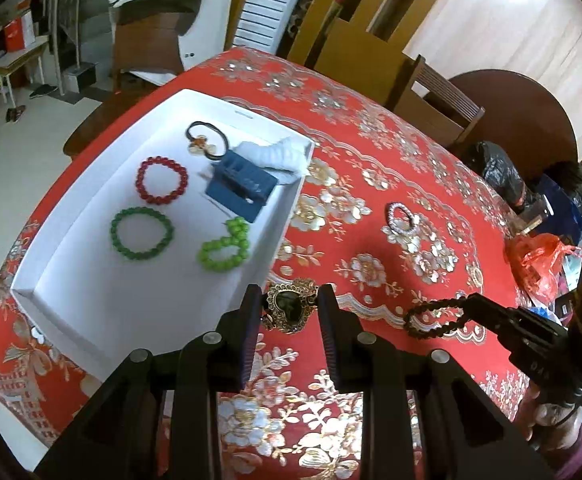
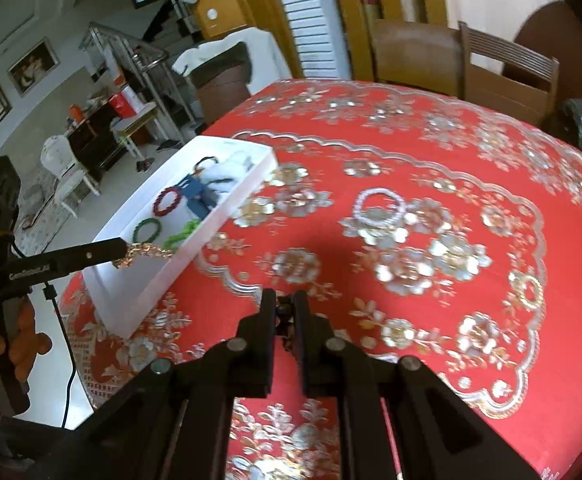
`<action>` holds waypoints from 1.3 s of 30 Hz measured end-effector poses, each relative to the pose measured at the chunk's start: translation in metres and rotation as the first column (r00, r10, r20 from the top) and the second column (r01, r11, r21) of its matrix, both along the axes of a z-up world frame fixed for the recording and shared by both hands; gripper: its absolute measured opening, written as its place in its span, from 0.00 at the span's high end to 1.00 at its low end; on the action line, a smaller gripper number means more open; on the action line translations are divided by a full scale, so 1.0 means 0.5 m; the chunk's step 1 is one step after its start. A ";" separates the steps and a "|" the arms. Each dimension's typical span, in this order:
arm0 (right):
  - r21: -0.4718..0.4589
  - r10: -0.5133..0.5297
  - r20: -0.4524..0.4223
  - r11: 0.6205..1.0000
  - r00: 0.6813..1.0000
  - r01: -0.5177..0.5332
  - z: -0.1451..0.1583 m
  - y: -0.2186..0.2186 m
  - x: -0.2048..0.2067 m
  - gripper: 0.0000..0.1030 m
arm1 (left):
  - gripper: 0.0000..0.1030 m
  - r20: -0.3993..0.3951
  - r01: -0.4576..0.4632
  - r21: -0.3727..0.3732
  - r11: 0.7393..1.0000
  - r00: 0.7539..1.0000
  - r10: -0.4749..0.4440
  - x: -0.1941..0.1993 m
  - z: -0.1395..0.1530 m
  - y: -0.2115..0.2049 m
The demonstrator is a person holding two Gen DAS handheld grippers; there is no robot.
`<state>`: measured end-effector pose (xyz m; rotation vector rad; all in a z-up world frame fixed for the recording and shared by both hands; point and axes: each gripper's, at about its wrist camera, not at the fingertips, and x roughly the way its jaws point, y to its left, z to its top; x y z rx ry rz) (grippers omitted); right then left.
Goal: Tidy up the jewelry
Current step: 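Carry jade pendant with left tool and brown bracelet with right tool into box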
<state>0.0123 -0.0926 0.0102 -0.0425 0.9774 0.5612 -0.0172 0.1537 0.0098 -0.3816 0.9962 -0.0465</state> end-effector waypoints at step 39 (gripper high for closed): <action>-0.030 0.210 0.005 0.977 0.978 -0.209 0.011 0.211 -0.008 0.92 | 0.49 -0.011 -0.159 0.062 0.985 0.987 0.160 -0.046 -0.024 0.137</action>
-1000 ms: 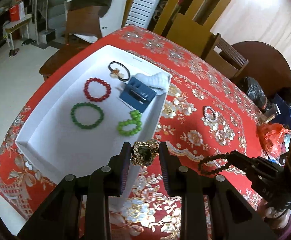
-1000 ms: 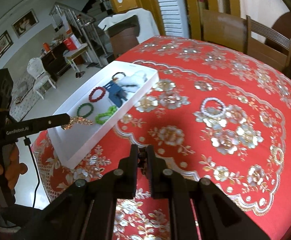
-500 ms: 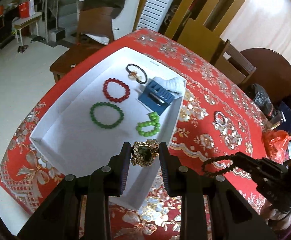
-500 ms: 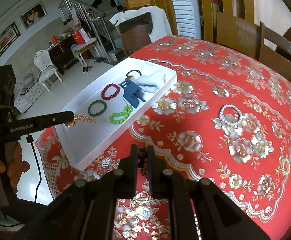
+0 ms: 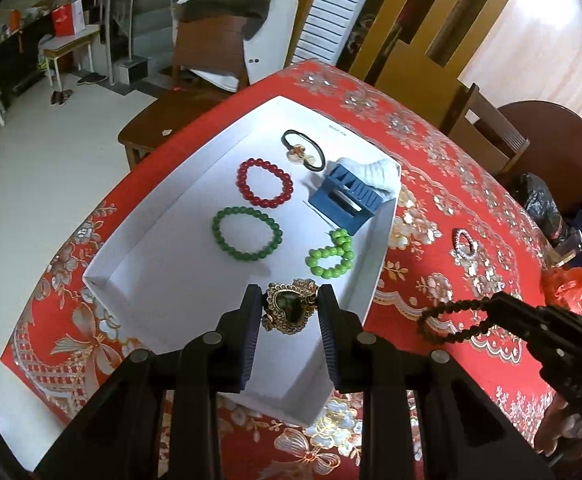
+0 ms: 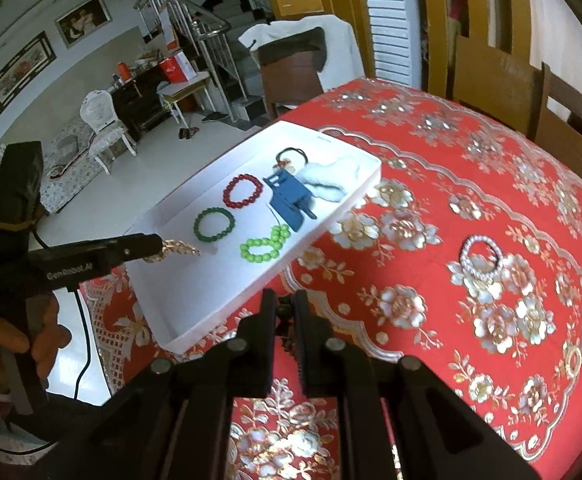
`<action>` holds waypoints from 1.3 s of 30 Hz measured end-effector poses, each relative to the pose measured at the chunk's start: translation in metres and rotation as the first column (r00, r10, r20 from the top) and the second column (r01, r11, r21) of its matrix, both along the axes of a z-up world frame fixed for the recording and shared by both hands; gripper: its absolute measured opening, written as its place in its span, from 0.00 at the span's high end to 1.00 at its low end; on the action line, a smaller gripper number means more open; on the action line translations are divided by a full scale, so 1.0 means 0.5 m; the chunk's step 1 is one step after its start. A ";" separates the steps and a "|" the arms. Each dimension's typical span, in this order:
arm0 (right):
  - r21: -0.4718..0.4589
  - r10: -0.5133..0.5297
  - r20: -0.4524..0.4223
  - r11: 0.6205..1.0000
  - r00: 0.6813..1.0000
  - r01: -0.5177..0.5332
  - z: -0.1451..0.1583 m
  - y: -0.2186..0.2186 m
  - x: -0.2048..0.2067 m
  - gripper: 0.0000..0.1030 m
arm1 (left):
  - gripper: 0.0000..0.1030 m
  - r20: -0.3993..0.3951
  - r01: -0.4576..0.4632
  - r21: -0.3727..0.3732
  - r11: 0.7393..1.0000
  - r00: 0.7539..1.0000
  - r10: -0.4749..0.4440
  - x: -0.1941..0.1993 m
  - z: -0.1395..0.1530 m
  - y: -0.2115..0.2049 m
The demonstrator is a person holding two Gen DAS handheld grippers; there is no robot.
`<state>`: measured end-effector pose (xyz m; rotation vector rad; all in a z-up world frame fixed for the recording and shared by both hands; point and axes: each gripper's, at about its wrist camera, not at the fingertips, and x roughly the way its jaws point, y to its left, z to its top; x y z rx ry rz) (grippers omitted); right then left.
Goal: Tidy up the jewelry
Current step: 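Carry jade pendant with left tool and brown bracelet with right tool into box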
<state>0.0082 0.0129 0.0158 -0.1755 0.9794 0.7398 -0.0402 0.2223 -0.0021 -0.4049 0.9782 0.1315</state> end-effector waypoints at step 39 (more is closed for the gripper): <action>-0.103 0.113 -0.141 0.986 0.984 -0.128 -0.190 0.247 0.087 0.92 | 0.47 -0.055 -0.047 0.029 0.998 0.997 0.049 0.055 -0.085 0.086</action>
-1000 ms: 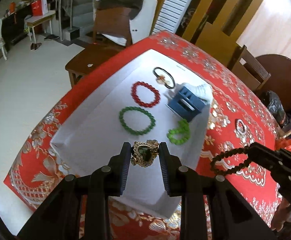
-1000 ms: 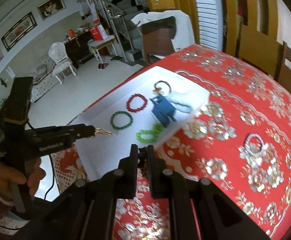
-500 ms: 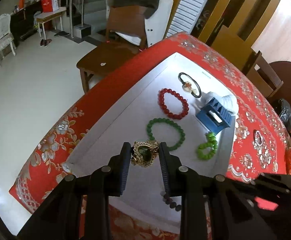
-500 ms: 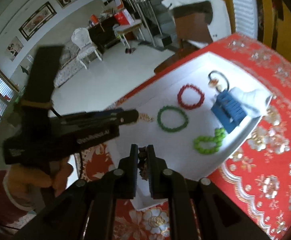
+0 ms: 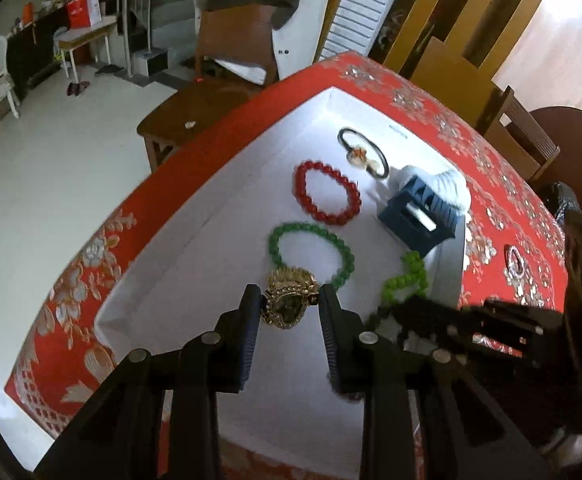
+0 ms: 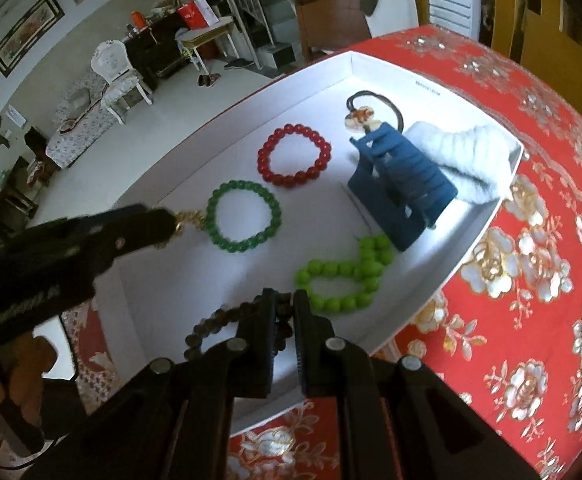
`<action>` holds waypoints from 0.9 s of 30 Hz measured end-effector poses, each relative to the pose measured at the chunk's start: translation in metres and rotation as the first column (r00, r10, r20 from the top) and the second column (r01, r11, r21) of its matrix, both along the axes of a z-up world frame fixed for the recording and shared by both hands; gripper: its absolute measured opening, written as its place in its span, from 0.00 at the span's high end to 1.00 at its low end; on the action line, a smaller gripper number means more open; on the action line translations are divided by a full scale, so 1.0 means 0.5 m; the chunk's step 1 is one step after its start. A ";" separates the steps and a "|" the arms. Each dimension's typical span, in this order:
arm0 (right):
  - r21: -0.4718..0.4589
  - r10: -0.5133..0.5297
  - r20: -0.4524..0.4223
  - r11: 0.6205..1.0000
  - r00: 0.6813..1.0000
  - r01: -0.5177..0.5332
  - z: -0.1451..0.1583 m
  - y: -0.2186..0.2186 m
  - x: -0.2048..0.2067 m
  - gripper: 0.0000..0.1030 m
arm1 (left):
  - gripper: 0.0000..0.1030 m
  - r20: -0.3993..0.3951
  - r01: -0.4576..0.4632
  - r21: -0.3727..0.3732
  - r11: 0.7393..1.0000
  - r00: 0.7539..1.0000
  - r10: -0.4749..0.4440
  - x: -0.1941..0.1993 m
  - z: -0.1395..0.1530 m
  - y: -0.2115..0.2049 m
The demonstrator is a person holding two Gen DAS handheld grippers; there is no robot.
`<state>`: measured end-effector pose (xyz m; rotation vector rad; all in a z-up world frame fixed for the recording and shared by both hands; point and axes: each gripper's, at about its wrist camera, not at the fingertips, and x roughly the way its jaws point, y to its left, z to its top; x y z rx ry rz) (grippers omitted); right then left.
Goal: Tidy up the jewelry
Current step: 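Carry jade pendant with left tool and brown bracelet with right tool into box, then open both tools to release pendant and brown bracelet in the box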
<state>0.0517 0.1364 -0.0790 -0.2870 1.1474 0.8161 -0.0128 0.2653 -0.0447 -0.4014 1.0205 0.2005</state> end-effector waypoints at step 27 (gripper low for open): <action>0.083 -0.035 -0.005 0.996 0.999 0.036 0.062 -0.051 -0.031 0.56 | 0.41 0.008 -0.085 0.039 0.996 0.996 0.085 -0.009 -0.010 0.024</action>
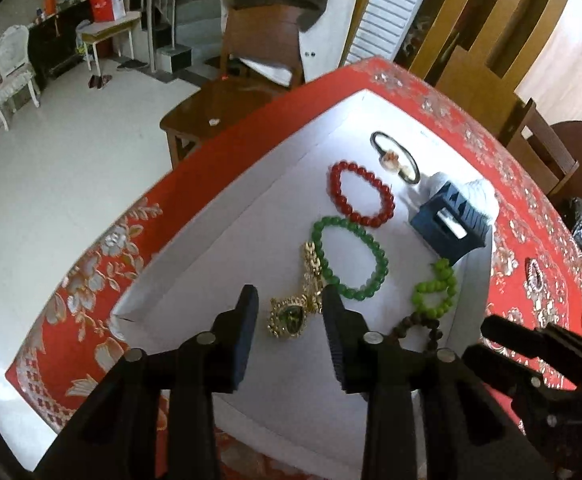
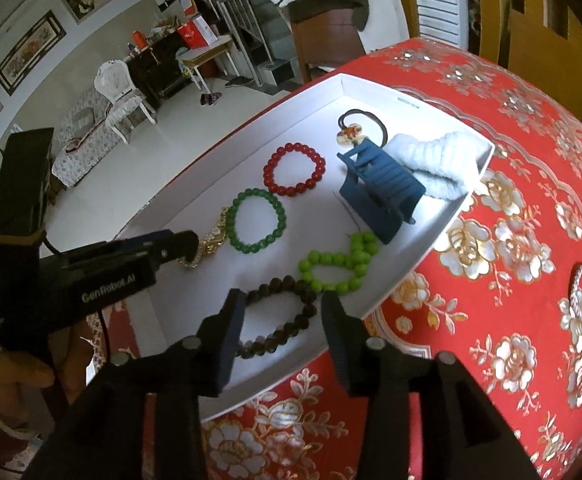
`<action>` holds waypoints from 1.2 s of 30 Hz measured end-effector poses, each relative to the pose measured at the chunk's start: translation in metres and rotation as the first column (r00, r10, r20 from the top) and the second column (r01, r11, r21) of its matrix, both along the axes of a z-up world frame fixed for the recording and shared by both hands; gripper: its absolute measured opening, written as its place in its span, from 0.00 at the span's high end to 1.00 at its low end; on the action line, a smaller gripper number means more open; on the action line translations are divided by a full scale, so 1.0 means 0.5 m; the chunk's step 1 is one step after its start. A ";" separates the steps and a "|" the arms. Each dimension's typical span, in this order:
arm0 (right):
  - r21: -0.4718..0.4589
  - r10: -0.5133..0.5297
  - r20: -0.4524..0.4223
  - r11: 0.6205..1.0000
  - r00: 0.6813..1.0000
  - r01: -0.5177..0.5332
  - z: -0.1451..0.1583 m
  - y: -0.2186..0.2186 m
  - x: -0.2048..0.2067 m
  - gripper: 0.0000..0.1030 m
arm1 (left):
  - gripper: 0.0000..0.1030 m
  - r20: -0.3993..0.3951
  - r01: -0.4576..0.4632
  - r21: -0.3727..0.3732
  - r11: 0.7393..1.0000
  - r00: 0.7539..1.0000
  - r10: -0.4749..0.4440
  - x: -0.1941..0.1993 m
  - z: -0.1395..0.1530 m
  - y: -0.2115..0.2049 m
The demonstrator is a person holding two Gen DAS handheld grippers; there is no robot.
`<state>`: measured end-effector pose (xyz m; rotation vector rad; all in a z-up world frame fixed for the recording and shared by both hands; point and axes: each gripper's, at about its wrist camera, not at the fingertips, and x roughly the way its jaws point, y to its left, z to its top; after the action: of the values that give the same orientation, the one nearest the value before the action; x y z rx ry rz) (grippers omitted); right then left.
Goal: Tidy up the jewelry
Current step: 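Open both tools to release pendant and brown bracelet in the box, then grasp the silver rhinestone bangle with left tool while right tool grasps gold coil tie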
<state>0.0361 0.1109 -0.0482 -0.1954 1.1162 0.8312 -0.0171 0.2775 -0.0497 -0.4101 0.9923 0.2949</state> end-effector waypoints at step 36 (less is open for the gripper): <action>-0.034 -0.384 0.066 0.921 0.921 0.387 0.016 -0.420 -0.024 0.40 | 0.38 -0.011 0.375 0.017 0.927 0.927 -0.375 0.095 0.066 -0.417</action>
<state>0.0243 -0.0990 -0.0403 -0.0334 1.0744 0.4442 0.0302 0.0689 -0.0166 -0.1938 1.0519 -0.0412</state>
